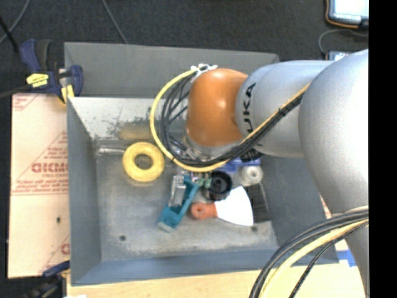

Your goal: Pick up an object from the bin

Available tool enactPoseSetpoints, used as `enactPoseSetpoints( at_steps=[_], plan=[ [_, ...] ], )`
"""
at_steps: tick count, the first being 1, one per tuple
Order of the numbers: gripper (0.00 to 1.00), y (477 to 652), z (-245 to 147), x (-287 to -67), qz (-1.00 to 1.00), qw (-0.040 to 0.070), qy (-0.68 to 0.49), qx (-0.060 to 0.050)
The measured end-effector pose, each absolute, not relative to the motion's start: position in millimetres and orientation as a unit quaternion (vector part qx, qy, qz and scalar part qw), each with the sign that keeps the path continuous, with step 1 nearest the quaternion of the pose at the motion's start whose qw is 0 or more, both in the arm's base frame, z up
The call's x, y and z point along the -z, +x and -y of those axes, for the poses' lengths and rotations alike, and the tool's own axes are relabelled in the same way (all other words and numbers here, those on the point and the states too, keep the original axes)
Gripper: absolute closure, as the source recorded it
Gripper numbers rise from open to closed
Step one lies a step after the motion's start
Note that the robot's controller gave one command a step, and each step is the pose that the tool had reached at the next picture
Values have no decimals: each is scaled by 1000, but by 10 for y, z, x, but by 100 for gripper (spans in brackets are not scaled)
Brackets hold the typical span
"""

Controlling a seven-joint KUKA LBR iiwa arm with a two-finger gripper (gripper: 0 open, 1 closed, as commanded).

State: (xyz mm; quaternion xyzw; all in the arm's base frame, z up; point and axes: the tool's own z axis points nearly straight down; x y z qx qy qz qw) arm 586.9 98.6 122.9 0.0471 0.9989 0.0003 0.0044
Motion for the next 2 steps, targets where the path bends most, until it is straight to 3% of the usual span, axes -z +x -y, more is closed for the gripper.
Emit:
enactPoseSetpoints(
  at_steps=[1,2],
  plan=[
    [0,5809,-978,-1105,-1000,3,12,-2],
    [0,5740,-778,-1028,-995,4,98,-3]
  ],
)
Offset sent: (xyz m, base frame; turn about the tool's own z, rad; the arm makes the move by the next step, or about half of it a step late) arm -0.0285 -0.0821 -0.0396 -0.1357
